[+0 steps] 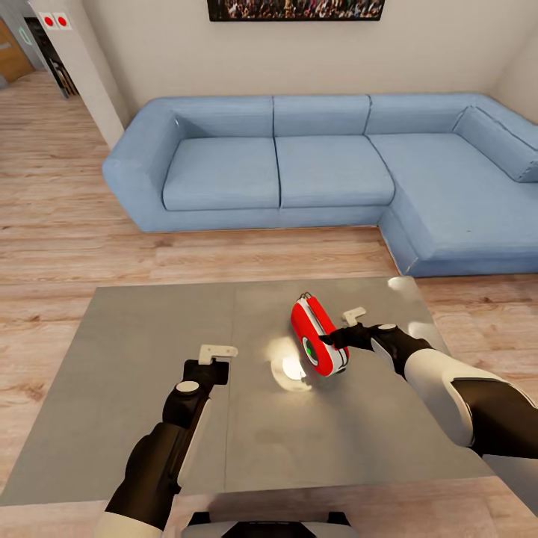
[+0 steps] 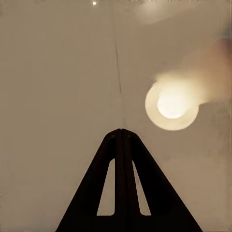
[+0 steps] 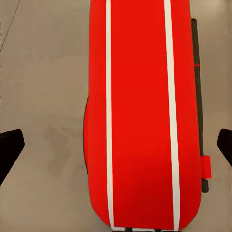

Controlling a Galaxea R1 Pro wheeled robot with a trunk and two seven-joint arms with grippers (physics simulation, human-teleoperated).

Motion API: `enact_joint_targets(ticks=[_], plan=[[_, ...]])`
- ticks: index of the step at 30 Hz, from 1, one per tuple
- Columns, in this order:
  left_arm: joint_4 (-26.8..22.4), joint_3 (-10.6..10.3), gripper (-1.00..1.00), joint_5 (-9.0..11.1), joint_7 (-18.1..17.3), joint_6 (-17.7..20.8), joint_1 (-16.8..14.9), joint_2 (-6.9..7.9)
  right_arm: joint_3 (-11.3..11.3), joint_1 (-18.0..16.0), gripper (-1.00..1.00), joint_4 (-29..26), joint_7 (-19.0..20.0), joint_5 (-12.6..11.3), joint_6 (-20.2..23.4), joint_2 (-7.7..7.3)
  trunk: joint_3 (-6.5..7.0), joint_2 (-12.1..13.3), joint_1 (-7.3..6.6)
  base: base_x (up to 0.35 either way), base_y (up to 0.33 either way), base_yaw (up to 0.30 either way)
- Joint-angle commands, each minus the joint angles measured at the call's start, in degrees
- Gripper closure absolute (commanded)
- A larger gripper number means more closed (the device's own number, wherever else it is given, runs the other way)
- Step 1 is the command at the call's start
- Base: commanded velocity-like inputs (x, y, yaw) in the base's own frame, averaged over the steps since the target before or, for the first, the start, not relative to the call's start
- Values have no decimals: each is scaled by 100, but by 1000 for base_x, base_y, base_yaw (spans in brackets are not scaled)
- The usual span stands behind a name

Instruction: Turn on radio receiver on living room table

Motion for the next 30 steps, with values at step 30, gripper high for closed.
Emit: enact_joint_targets(ticks=[30], plan=[[3,-95,100,0,0,9,0,0,0,0,-100,0,-4,0,0,-9,306,684,-374,-2,0,0]])
